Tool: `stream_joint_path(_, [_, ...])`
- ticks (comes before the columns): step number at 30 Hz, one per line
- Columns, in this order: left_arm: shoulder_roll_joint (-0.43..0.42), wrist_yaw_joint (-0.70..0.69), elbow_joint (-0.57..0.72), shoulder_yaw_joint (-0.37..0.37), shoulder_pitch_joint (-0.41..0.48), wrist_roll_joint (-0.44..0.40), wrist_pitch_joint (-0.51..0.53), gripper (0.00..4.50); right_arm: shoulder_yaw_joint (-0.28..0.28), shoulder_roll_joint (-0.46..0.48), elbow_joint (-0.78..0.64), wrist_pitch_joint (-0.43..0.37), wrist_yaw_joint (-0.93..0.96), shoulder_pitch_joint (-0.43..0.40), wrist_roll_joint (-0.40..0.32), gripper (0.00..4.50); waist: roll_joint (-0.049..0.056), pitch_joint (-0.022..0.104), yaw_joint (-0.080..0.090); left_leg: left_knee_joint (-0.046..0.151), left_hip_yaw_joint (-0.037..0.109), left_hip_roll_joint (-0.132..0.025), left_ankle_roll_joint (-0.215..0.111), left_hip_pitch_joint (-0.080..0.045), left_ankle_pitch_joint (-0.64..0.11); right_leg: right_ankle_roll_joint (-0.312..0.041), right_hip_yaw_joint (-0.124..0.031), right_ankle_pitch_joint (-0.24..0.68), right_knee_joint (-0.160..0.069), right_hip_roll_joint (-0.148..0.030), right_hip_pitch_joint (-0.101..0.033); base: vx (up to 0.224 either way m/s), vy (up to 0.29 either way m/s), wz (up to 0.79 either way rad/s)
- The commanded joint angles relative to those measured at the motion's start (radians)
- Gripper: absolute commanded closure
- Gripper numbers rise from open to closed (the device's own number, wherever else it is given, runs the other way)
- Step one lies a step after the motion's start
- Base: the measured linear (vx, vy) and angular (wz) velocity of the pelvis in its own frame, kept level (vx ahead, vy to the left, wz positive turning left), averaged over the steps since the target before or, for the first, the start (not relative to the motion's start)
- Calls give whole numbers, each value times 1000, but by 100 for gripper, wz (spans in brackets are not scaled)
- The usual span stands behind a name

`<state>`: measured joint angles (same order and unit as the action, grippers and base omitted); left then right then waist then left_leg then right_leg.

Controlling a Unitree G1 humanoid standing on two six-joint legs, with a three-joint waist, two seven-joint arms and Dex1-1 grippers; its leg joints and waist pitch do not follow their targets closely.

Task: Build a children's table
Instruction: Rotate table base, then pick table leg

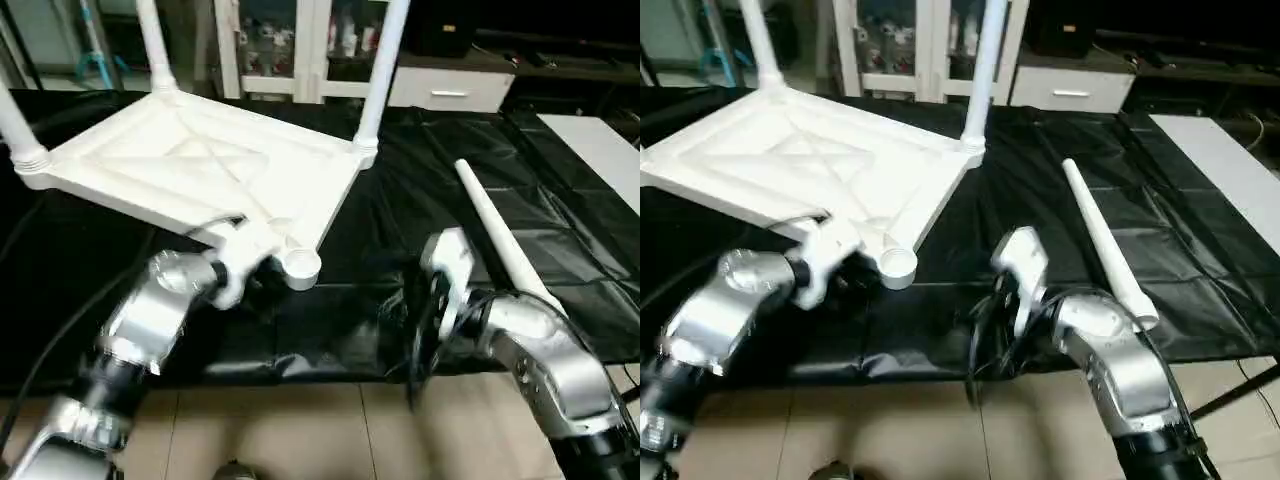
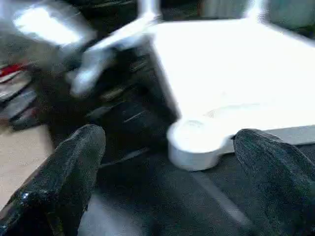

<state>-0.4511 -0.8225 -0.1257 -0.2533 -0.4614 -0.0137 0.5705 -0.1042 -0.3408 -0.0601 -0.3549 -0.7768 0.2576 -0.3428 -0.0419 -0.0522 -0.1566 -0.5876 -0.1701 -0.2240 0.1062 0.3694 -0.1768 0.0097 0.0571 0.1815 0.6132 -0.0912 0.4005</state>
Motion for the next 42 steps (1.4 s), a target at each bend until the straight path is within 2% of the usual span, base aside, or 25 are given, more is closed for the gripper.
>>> stream_joint_path(1, [-20, -46, 98, 36, 18, 62, 32, 231, 73, 3, 47, -40, 123, 35, 41, 0, 28, 70, 9, 79, -3, 1, 51, -17, -218, -211, -29, 69, -50, -35, -41, 0, 0, 0])
stream_joint_path(2, [-47, -75, 178, 80, 64, 108, 65, 231, 117, 6, 99, -95, 241, 71, 77, 0, 25, 65, 17, 81, -5, 2, 59, -17, -235, -206, -30, 110, -55, -32, -40, 0, 0, 0])
stream_joint_path(4, [-57, -88, 215, 104, 87, 130, 81, 231, 137, 5, 116, -122, 286, 84, 87, 0, 25, 64, 21, 82, -6, 3, 64, -19, -246, -200, -31, 145, -57, -33, -41, 0, 0, 0])
stream_joint_path(5, [-61, -91, 256, 134, 115, 151, 77, 231, 160, 5, 119, -148, 324, 92, 88, 0, 26, 61, 23, 81, -6, 3, 62, -21, -269, -181, -32, 191, -62, -33, -37, 0, 0, 0])
stream_joint_path(8, [27, 6, 277, 236, 112, 202, 64, 231, 184, 1, 119, -192, 365, 100, 91, 0, 23, 61, 23, 80, -8, 2, 54, -23, -282, -165, -32, 208, -68, -32, -34, 0, 0, 0])
stream_joint_path(9, [82, 86, 266, 281, 100, 209, 50, 231, 198, 0, 132, -221, 402, 109, 100, 0, 22, 60, 22, 81, -5, 2, 54, -18, -275, -160, -31, 210, -66, -32, -38, 0, 0, 0])
stream_joint_path(10, [111, 142, 252, 299, 92, 202, 34, 231, 204, -1, 146, -235, 428, 117, 110, 0, 20, 60, 24, 80, -7, 1, 57, -21, -279, -159, -32, 206, -69, -30, -35, 0, 0, 0])
stream_joint_path(11, [159, 232, 215, 308, 82, 177, 5, 231, 213, -15, 209, -249, 477, 142, 139, 0, 19, 61, 24, 79, -6, 2, 58, -20, -275, -156, -31, 204, -69, -30, -37, 0, 0, 0])
stream_joint_path(12, [178, 267, 205, 307, 82, 169, 1, 231, 218, -22, 248, -254, 503, 158, 156, 0, 15, 62, 26, 79, -6, 5, 59, -16, -261, -146, -31, 207, -69, -30, -40, 0, 0, 0])
stream_joint_path(13, [179, 267, 203, 275, 96, 152, -14, 231, 223, -39, 307, -254, 528, 180, 176, 0, 14, 63, 26, 78, -5, 6, 60, -15, -256, -138, -31, 212, -69, -31, -41, 0, 0, 0])
stream_joint_path(14, [179, 267, 203, 275, 96, 152, -14, 231, 223, -39, 307, -254, 528, 180, 176, 0, 11, 65, 27, 75, -7, 7, 59, -16, -237, -124, -31, 211, -69, -30, -40, 0, 0, 0])
stream_joint_path(16, [157, 214, 236, 199, 132, 131, -13, 231, 237, -71, 408, -265, 548, 223, 199, 0, 8, 68, 26, 71, -9, 9, 51, -13, -190, -115, -33, 161, -64, -28, -41, 0, 0, 0])
stream_joint_path(17, [149, 194, 250, 178, 142, 125, -6, 231, 238, -81, 430, -271, 545, 234, 201, 0, 8, 70, 25, 69, -8, 8, 48, -14, -176, -119, -32, 143, -60, -28, -41, 0, 0, 0])
stream_joint_path(18, [143, 173, 263, 161, 150, 122, -8, 231, 240, -91, 451, -271, 541, 243, 202, 0, 6, 72, 25, 66, -11, 9, 40, -10, -141, -127, -33, 88, -54, -25, -43, 0, 0, 0])
stream_joint_path(19, [140, 152, 276, 145, 156, 126, -4, 231, 238, -102, 474, -274, 531, 253, 201, 0, 8, 73, 23, 64, -11, 9, 38, -11, -127, -136, -33, 64, -51, -25, -42, 0, 0, 0])
stream_joint_path(22, [135, 107, 314, 112, 163, 140, -16, 231, 217, -136, 526, -278, 503, 277, 210, 0, 5, 75, 23, 56, -15, 11, 12, -9, -72, -186, -32, -40, -41, -23, -47, 0, 0, 0])
stream_joint_path(23, [137, 107, 316, 102, 162, 141, -45, 231, 208, -146, 552, -274, 492, 290, 215, 0, 4, 73, 22, 57, -15, 11, 7, -8, -78, -190, -32, -34, -43, -23, -48, 0, 0, 0])
stream_joint_path(24, [154, 150, 301, 97, 153, 134, -67, 231, 190, -161, 610, -243, 485, 317, 237, 0, 10, 72, 23, 58, -16, 10, 7, -10, -109, -195, -32, 8, -46, -26, -47, 0, 0, 0])
stream_joint_path(27, [179, 208, 257, 103, 139, 113, -86, 231, 174, -169, 669, -224, 450, 345, 248, 0, 6, 66, 27, 60, -18, 11, 15, -11, -165, -186, -34, 85, -57, -25, -46, 0, 0, 0])
stream_joint_path(30, [166, 186, 265, 78, 147, 101, -82, 231, 159, -175, 767, -217, 428, 381, 268, 0, 7, 69, 27, 61, -14, 8, 21, -13, -196, -176, -33, 146, -58, -28, -43, 0, 0, 0])
stream_joint_path(35, [138, 129, 308, 50, 163, 116, -65, 231, 132, -190, 880, -204, 417, 420, 297, 0, 6, 71, 27, 57, -15, 9, 19, -11, -168, -198, -32, 92, -50, -25, -44, 0, 0, 0])
stream_joint_path(37, [76, 37, 367, 3, 173, 150, -41, 231, 121, -195, 966, -227, 365, 456, 299, 0, 6, 72, 25, 56, -16, 9, 8, -9, -159, -212, -32, 78, -47, -25, -44, 0, 0, 0])
stream_joint_path(38, [76, 37, 367, 3, 173, 150, -41, 231, 121, -195, 966, -227, 365, 456, 299, 0, 6, 70, 25, 56, -17, 9, 8, -11, -165, -216, -32, 82, -47, -25, -42, 0, 0, 0])
stream_joint_path(39, [61, 16, 388, -5, 176, 162, -29, 231, 123, -196, 976, -243, 353, 462, 296, 0, 0, 69, 27, 56, -18, 9, 7, -10, -171, -217, -32, 91, -48, -25, -43, 0, 0, 0])
stream_joint_path(42, [32, -17, 427, -20, 179, 180, -5, 231, 128, -199, 1000, -267, 329, 476, 286, 0, 5, 67, 26, 58, -17, 7, 12, -12, -188, -217, -32, 121, -49, -26, -41, 0, 0, 0])
